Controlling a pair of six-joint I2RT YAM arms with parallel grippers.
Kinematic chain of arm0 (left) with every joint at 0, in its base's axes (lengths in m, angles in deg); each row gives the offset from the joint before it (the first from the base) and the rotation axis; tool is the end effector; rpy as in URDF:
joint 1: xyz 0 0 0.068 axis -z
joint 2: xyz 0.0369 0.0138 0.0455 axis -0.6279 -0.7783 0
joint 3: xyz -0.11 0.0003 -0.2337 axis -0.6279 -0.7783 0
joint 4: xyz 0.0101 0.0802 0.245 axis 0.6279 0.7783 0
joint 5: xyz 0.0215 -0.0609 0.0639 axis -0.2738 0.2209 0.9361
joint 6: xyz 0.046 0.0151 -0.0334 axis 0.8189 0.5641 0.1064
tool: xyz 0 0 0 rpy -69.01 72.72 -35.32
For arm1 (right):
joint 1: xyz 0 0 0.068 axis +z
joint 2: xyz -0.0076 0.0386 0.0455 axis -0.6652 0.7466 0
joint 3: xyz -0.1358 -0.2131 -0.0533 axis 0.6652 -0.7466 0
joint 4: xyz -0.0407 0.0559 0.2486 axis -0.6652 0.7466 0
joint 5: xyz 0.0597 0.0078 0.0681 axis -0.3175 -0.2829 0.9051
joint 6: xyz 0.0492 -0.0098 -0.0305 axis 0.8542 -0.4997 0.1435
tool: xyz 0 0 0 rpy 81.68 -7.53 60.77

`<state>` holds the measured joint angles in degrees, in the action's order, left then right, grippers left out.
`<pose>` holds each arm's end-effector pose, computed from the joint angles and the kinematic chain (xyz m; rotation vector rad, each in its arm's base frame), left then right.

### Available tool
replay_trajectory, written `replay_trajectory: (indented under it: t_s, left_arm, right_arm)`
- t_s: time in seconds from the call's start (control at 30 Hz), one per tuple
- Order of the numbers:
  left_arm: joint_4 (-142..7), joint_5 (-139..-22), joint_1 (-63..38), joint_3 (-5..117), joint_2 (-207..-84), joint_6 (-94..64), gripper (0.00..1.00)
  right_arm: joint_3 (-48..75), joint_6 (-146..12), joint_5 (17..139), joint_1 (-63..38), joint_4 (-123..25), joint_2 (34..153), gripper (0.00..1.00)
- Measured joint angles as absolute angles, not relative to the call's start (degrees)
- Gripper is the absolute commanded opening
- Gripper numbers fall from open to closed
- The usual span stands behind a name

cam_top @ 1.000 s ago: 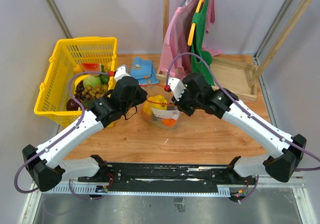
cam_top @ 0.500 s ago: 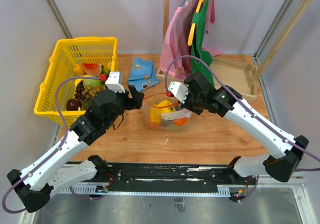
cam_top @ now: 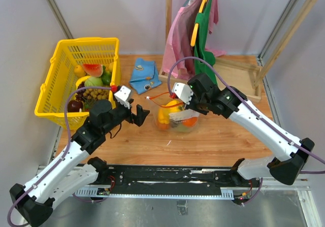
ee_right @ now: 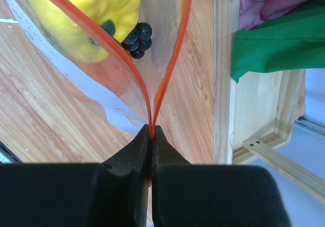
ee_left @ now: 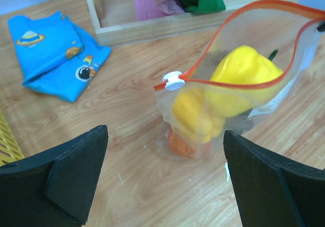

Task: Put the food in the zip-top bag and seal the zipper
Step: Zip the zipper food storage bag at the center of the board.

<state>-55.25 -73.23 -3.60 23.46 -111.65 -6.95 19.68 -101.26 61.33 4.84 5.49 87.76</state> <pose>0.1562 -0.1114 0.3047 0.5080 1.7411 -0.4965 0.1887 0.1896 0.3541 -1.3889 1.9600 -0.0346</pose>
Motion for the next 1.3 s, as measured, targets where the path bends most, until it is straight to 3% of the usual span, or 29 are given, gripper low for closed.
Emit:
replay_trajectory:
  t_s: [0.43, 0.6, 0.87, 1.07, 1.2, 1.3]
  left_arm:
    - [-64.24, -95.31, -12.63, 19.04, -119.32, 5.55, 0.98]
    - [-68.17, -102.56, -13.27, 18.76, -120.61, 8.3, 0.88]
    - [-73.13, -106.91, -13.33, 18.76, -126.12, 9.86, 0.82]
    - [-77.74, -110.54, -13.4, 18.78, -129.53, 10.27, 0.54]
    - [-80.39, -113.56, -13.44, 18.78, -131.14, 10.38, 0.19]
    - [-80.54, -115.39, -13.59, 18.78, -131.36, 11.3, 0.04]
  right_arm:
    - [18.09, -102.97, 60.57, 4.84, 5.58, 85.62, 0.01]
    - [16.95, -103.82, 60.54, 4.84, 5.58, 84.28, 0.01]
    - [16.91, -104.5, 60.57, 4.84, 5.45, 84.15, 0.01]
    - [16.86, -104.85, 60.57, 4.84, 5.42, 84.13, 0.01]
    - [16.78, -105.07, 60.48, 4.84, 5.42, 84.13, 0.01]
    - [16.75, -105.31, 59.5, 4.84, 5.4, 84.11, 0.01]
